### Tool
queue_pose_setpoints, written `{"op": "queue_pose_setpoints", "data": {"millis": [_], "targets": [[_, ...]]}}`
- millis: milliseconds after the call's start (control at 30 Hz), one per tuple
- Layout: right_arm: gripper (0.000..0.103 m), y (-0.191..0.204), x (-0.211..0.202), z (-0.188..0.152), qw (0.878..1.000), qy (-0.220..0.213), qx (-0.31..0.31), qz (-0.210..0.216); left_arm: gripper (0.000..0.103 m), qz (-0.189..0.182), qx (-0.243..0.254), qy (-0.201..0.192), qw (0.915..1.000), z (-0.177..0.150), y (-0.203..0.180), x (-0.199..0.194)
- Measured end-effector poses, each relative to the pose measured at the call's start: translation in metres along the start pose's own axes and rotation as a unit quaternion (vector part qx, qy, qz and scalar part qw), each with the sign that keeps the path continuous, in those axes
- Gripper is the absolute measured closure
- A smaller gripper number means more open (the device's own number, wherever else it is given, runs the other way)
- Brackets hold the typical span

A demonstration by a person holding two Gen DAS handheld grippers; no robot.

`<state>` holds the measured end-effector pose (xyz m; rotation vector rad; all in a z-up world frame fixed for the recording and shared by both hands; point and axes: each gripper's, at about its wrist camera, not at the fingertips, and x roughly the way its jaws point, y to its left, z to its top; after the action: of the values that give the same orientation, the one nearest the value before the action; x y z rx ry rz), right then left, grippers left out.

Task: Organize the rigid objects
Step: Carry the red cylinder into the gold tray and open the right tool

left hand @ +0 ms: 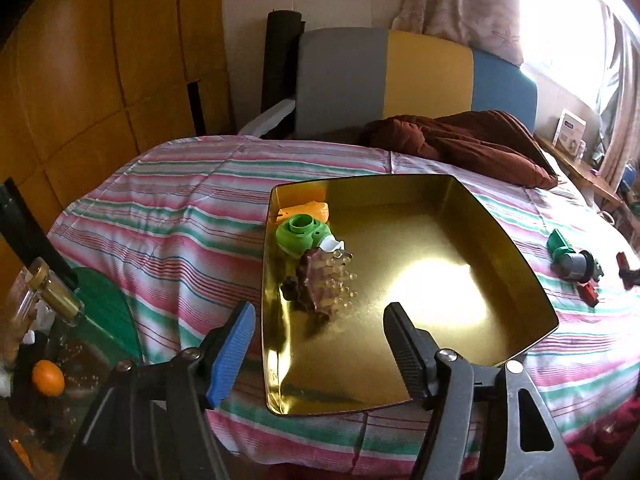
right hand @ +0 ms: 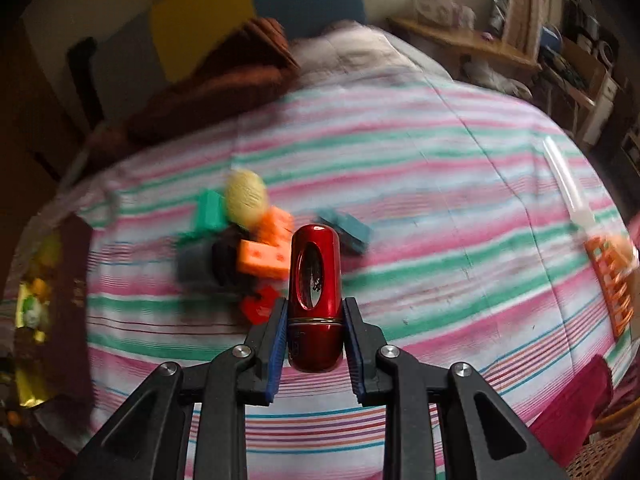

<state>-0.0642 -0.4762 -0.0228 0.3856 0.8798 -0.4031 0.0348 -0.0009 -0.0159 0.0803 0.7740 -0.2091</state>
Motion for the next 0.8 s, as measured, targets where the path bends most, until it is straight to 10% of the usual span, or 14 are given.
{"op": "queue_pose_setpoints", "data": {"millis": [333,800], "targets": [[0.077,0.153,-0.032,-0.002,0.98,0.0,-0.141,0.142,0.035,0.008,-0.026,0.002,0.9996,-0.008,0.017,-0.001],[0.077,0.389,0.036,-0.114,0.896,0.164,-0.328,0.25,0.035,0.061,-0.105,0.01,0.9925,-0.03,0.094,-0.008]]}}
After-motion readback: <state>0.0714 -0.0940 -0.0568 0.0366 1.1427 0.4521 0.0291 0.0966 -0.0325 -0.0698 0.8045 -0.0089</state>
